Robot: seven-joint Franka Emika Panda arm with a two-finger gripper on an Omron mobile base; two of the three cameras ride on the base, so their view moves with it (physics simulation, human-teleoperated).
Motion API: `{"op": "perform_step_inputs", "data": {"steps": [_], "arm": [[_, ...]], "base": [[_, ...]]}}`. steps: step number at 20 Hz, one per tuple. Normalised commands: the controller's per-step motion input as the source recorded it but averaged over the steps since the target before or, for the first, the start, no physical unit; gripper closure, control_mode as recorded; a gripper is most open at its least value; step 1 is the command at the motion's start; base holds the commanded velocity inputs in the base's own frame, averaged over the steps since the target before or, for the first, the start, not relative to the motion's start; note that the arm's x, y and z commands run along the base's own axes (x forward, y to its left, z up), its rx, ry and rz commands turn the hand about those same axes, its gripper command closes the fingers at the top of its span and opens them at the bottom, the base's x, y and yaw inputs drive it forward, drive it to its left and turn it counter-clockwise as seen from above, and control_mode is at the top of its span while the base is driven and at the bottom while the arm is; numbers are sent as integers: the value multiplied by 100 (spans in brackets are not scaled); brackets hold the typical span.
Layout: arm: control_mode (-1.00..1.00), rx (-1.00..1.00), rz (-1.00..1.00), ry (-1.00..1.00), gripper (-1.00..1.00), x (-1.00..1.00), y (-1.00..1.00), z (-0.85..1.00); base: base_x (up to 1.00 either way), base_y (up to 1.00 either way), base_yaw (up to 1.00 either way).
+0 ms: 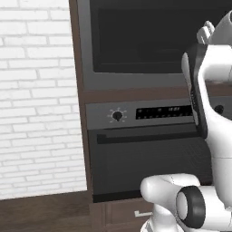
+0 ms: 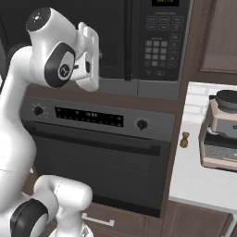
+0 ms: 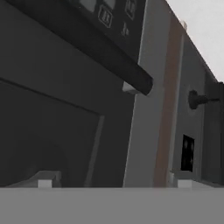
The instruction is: Pick the cucumber from the sink and place it in the bowl. Then pick the bowl and place it in the microwave. Then close the microwave door and press the start button.
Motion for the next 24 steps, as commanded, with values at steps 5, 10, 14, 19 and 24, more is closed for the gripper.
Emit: {"op": "perform_step_inputs", "data": {"steps": [5, 10, 14, 19, 24], "arm": [[-100, 18, 22, -9, -100, 47, 0, -11], [-100, 12, 15, -9, -100, 7, -3, -9], [-100, 8, 7, -11, -100, -65, -36, 0], [-100, 8, 2, -17, -100, -100, -58, 0], [-100, 11, 1, -11, -100, -100, -72, 0]], "base": [[0, 0, 0], [0, 0, 0], [0, 0, 0], [0, 0, 0], [0, 0, 0]]}}
